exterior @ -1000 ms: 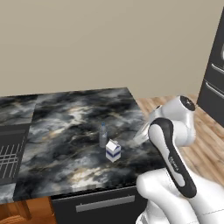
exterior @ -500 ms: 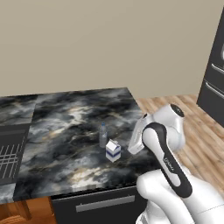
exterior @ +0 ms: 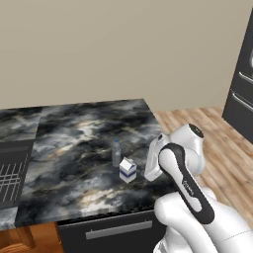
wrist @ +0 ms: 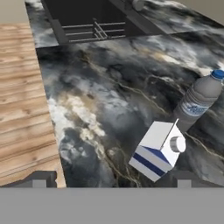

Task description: Pick the milk, bottled water from the counter and place them in the open cabinet.

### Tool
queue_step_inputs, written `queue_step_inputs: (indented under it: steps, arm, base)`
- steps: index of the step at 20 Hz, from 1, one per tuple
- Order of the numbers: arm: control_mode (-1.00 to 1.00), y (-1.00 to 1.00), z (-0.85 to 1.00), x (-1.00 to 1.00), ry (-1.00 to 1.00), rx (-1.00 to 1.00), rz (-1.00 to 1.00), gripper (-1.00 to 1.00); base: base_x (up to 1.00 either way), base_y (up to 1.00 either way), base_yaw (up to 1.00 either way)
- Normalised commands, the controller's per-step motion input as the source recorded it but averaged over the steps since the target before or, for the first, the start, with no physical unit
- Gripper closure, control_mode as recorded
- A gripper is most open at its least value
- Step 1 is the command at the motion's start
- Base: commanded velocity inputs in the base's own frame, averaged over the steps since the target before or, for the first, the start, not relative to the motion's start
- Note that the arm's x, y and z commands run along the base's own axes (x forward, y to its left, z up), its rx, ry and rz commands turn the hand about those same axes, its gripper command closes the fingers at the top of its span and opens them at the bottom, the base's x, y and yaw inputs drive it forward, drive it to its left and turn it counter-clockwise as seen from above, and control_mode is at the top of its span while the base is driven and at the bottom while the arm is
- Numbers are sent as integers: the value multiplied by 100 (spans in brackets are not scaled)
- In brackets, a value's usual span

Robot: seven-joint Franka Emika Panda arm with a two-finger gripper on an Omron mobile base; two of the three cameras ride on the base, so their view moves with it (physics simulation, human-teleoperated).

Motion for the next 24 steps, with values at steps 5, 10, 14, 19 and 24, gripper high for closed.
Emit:
queue_step_inputs:
  steps: [5, 10, 14, 19, 24]
  arm:
    - [-100, 0, -30, 0, -11, 0, 0, -100]
    - [-100, 0, -24, 0, -15, 0, 0, -100]
    - [-100, 0, -21, -1, -15, 0, 0, -100]
    - [-100, -7, -20, 0, -11, 4, 0, -100]
    - [-100, -10, -21, 0, -7, 8, 0, -100]
  base:
    - [0, 0, 0]
    - [0, 0, 0]
    - [0, 0, 0]
    - [0, 0, 0]
    - [0, 0, 0]
